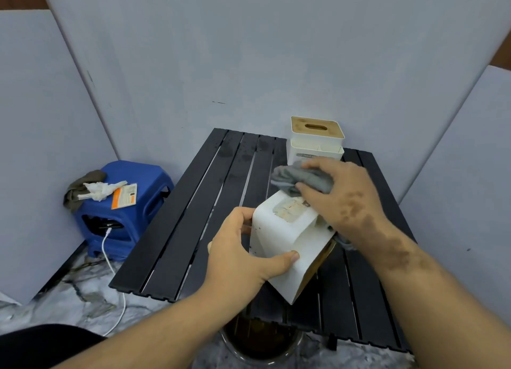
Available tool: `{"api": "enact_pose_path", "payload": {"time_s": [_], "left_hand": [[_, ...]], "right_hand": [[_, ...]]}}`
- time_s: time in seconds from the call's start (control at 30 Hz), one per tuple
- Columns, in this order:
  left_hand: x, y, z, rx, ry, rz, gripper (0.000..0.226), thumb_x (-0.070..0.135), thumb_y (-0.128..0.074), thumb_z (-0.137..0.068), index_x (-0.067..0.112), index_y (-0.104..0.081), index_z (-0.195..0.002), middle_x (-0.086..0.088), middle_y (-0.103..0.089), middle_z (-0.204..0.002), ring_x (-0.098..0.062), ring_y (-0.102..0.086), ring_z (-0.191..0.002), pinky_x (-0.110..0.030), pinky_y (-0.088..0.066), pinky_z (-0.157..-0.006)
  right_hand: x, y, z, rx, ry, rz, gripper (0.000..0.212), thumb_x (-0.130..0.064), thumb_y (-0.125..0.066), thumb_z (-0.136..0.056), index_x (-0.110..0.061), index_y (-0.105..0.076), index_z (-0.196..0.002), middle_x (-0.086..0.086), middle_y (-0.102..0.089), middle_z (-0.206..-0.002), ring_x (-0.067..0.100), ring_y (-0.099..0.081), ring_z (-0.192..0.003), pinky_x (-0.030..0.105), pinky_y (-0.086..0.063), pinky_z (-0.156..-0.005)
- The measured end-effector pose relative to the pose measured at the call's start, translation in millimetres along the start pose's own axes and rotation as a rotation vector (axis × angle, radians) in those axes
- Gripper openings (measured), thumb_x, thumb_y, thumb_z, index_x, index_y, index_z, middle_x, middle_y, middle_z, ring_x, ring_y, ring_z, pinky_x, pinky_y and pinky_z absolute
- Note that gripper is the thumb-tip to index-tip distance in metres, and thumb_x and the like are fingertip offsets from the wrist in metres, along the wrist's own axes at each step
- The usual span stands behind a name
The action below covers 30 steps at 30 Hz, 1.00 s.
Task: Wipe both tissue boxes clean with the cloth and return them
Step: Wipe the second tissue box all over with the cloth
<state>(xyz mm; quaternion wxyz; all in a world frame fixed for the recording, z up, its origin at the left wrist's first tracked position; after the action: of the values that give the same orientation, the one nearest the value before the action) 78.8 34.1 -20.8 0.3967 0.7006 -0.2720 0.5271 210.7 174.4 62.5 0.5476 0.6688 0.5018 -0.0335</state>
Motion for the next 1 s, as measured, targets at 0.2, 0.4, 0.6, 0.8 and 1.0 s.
{"api": "enact_pose_path", "payload": {"time_s": [0.2,0.4,0.6,0.8,1.0], "left_hand": [[0,1,0,-0.008,0.016,-0.014,0.065,0.057,-0.090,-0.044,0.054,-0.056,-0.100,0.027,-0.067,-0.104,-0.020,-0.056,-0.115,-0.043,-0.053,-0.092],[3,1,0,0.001,-0.019,0.004,0.064,0.059,-0.091,-0.046,0.046,-0.059,-0.100,0.022,-0.070,-0.102,-0.013,-0.062,-0.108,-0.047,-0.051,-0.094],[1,0,0,-0.010,-0.025,0.002,0.061,0.053,-0.092,-0.046,0.045,-0.059,-0.097,0.022,-0.070,-0.100,-0.007,-0.064,-0.103,-0.030,-0.050,-0.083],[0,-1,0,-0.006,-0.017,-0.030,0.064,0.058,-0.090,-0.045,0.050,-0.056,-0.100,0.025,-0.068,-0.104,-0.014,-0.059,-0.110,-0.043,-0.052,-0.092],[4,2,1,-0.008,-0.042,-0.023,0.059,0.042,-0.098,-0.055,0.039,-0.061,-0.100,0.019,-0.071,-0.101,-0.003,-0.064,-0.098,-0.021,-0.049,-0.078]], "right_hand": [[38,23,8,0.131,-0.167,-0.142,0.025,-0.023,-0.078,-0.081,-0.034,-0.064,-0.098,-0.016,-0.066,-0.095,-0.003,-0.061,-0.090,0.006,-0.048,-0.073],[-12,3,53,0.102,0.082,-0.249,0.032,-0.010,-0.078,-0.073,-0.024,-0.070,-0.101,-0.013,-0.068,-0.096,0.007,-0.066,-0.094,0.024,-0.055,-0.079],[-1,10,55,0.079,0.128,-0.277,0.033,-0.007,-0.080,-0.074,-0.022,-0.071,-0.102,-0.012,-0.068,-0.097,0.010,-0.066,-0.094,0.024,-0.056,-0.077],[38,27,42,0.219,-0.104,-0.235,0.029,-0.013,-0.078,-0.078,-0.028,-0.067,-0.101,-0.014,-0.067,-0.101,0.004,-0.064,-0.096,0.030,-0.058,-0.083],[-16,-2,66,0.147,0.241,-0.190,0.031,-0.014,-0.072,-0.072,-0.018,-0.068,-0.103,-0.008,-0.063,-0.092,0.015,-0.063,-0.090,0.038,-0.054,-0.074]]}}
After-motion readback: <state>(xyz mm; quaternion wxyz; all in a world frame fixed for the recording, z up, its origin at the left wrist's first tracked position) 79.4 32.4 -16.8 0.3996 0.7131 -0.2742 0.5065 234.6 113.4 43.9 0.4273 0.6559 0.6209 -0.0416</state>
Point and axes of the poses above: each hand's wrist, its own z-axis away from the middle knuckle, its own y-axis out of the back of the hand, x = y × z, the point moved 5 cm from there along -z, towards the middle knuckle
